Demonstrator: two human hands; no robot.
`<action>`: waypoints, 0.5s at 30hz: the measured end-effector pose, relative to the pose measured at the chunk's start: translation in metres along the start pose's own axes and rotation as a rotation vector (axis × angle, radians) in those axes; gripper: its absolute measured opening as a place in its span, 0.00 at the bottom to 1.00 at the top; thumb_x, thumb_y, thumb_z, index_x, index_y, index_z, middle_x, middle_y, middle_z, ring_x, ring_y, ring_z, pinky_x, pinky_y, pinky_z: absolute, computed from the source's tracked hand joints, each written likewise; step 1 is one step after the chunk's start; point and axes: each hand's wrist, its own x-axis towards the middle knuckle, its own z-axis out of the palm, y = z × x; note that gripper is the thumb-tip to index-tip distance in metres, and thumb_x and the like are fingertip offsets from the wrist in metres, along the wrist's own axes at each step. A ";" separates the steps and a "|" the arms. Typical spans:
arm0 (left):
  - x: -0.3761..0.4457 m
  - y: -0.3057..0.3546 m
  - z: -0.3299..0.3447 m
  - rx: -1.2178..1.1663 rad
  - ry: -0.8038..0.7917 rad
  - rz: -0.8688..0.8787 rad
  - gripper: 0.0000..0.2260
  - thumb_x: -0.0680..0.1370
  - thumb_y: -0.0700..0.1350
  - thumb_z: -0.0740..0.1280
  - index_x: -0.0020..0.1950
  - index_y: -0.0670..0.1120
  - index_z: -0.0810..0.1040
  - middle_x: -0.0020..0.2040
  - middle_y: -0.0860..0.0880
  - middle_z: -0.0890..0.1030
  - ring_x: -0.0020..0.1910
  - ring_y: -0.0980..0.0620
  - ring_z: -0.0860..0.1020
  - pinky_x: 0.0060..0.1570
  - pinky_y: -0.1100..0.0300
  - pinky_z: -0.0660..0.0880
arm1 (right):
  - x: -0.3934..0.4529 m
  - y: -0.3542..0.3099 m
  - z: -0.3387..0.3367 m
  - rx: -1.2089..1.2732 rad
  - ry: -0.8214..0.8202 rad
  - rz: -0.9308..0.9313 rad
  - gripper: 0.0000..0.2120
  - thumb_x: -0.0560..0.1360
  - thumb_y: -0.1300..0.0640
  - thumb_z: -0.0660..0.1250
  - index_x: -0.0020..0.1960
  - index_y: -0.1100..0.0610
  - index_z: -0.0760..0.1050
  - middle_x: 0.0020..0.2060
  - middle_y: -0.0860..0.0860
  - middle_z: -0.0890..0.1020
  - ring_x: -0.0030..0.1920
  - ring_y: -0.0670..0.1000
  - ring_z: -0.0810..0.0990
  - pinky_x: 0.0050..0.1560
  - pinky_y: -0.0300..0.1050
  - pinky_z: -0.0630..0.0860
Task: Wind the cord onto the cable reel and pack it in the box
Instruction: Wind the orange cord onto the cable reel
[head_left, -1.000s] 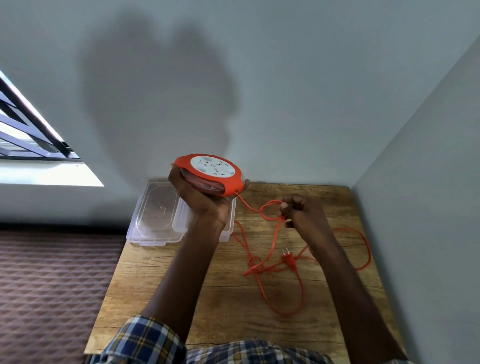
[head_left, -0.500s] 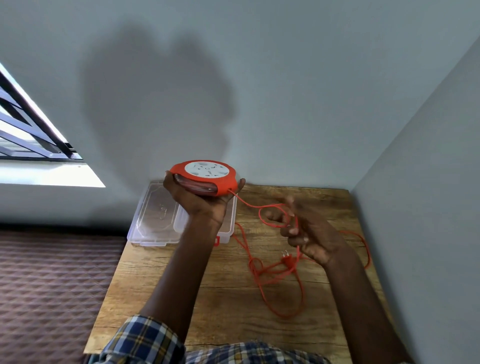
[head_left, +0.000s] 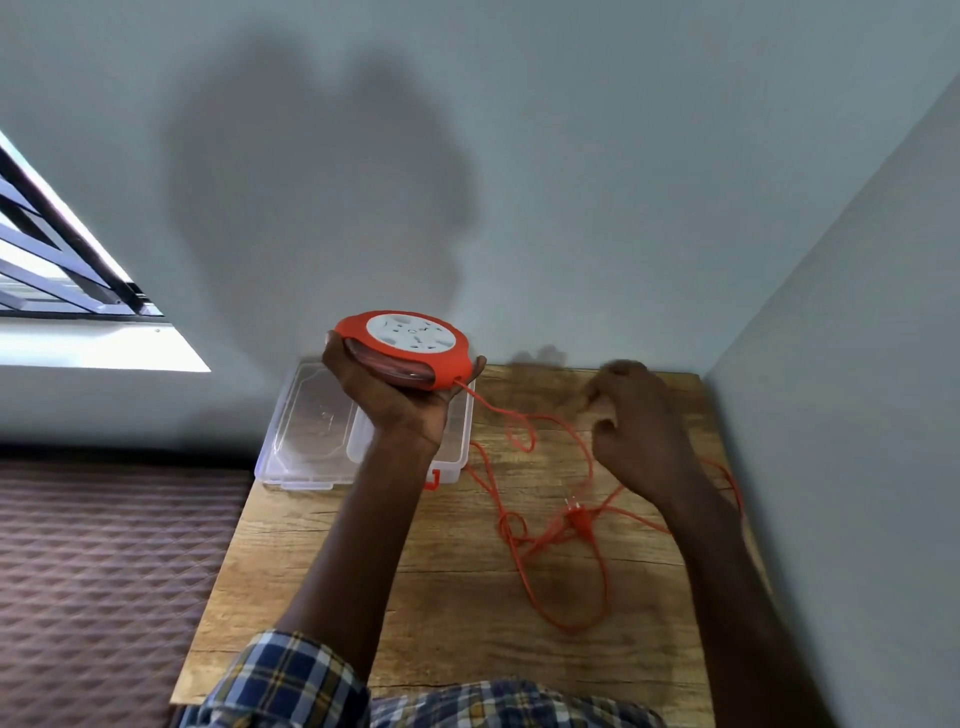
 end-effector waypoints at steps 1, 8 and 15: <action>-0.002 -0.002 0.003 0.008 -0.007 -0.001 0.36 0.79 0.73 0.53 0.73 0.48 0.76 0.70 0.36 0.78 0.68 0.29 0.76 0.57 0.18 0.71 | 0.000 -0.021 -0.003 0.143 -0.010 -0.089 0.20 0.71 0.61 0.68 0.61 0.48 0.78 0.65 0.49 0.76 0.67 0.49 0.73 0.67 0.43 0.69; 0.002 0.000 0.009 -0.116 -0.087 -0.076 0.39 0.77 0.73 0.55 0.76 0.46 0.74 0.73 0.34 0.76 0.69 0.25 0.74 0.57 0.16 0.70 | 0.001 -0.052 0.043 0.543 -0.290 -0.028 0.09 0.75 0.48 0.74 0.52 0.50 0.79 0.37 0.43 0.82 0.37 0.48 0.82 0.43 0.57 0.82; 0.009 0.018 0.003 -0.026 -0.141 -0.093 0.40 0.76 0.73 0.57 0.76 0.46 0.75 0.72 0.34 0.77 0.70 0.25 0.74 0.61 0.16 0.67 | -0.003 0.008 0.032 0.344 -0.329 0.213 0.22 0.63 0.30 0.74 0.46 0.45 0.81 0.40 0.42 0.83 0.44 0.44 0.82 0.49 0.48 0.78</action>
